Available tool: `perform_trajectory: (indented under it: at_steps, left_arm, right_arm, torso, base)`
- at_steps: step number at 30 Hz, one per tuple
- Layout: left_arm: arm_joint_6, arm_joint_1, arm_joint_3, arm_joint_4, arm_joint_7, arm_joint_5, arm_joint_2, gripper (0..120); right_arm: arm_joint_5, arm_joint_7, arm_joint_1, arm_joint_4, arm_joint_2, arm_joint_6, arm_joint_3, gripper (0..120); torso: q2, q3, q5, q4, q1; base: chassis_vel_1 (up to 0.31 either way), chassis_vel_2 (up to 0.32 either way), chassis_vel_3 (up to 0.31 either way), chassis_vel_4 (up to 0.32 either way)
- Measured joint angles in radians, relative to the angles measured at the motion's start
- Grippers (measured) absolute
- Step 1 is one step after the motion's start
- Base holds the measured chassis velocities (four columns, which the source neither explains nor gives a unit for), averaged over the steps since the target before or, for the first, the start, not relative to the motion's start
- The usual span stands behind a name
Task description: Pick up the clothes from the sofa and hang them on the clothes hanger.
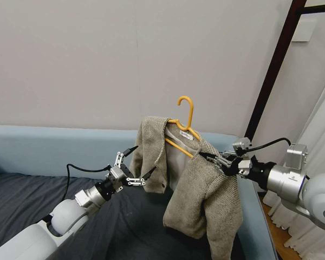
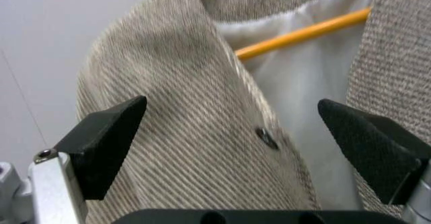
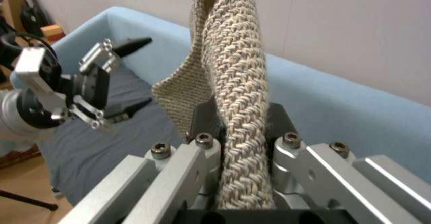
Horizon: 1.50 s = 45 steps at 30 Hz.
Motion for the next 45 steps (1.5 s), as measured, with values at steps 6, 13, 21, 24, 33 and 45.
perform_trajectory:
  at_steps: [6, 13, 21, 24, 33, 45]
  left_arm:
    - [0.065, 0.002, 0.045, -0.01, -0.066, -0.052, -0.042, 100]
    - [0.109, -0.03, 0.089, 0.0, -0.115, -0.059, -0.098, 95]
    - [0.136, -0.033, 0.109, 0.013, -0.133, -0.051, -0.118, 68]
    - [0.143, -0.038, 0.117, 0.019, -0.138, -0.051, -0.126, 57]
    - [0.155, -0.056, 0.144, 0.036, -0.151, -0.048, -0.151, 22]
    - [0.155, -0.047, 0.144, 0.0, -0.152, -0.034, -0.142, 0]
  right_arm:
    - [0.035, 0.071, 0.025, 0.012, 0.028, -0.036, -0.004, 8]
    - [0.072, 0.098, 0.026, 0.027, 0.031, -0.041, -0.005, 8]
    - [0.083, 0.108, 0.025, 0.033, 0.031, -0.045, -0.004, 8]
    - [0.084, 0.11, 0.024, 0.033, 0.035, -0.045, -0.006, 8]
    - [0.088, 0.119, 0.022, 0.037, 0.039, -0.046, -0.009, 8]
    - [0.101, 0.144, 0.022, 0.033, 0.051, -0.057, -0.015, 8]
  torso:
    - [0.0, 0.0, 0.0001, 0.0004, 0.0]
    - [0.0, 0.0, 0.0001, -0.0002, 0.0]
    - [0.0, 0.0, 0.0001, 0.0002, 0.0]
    - [0.0, 0.0, 0.0, 0.0002, 0.0]
    - [0.0, 0.0, 0.0, 0.0001, 0.0]
    - [0.0, 0.0, -0.0001, 0.0001, 0.0]
  base:
    - [0.0, 0.0, 0.0, 0.0]
    - [0.0, 0.0, 0.0, 0.0]
    - [0.0, 0.0, 0.0, 0.0]
    - [0.0, 0.0, 0.0, 0.0]
    - [0.0, 0.0, 0.0, 0.0]
    - [0.0, 0.0, 0.0, 0.0]
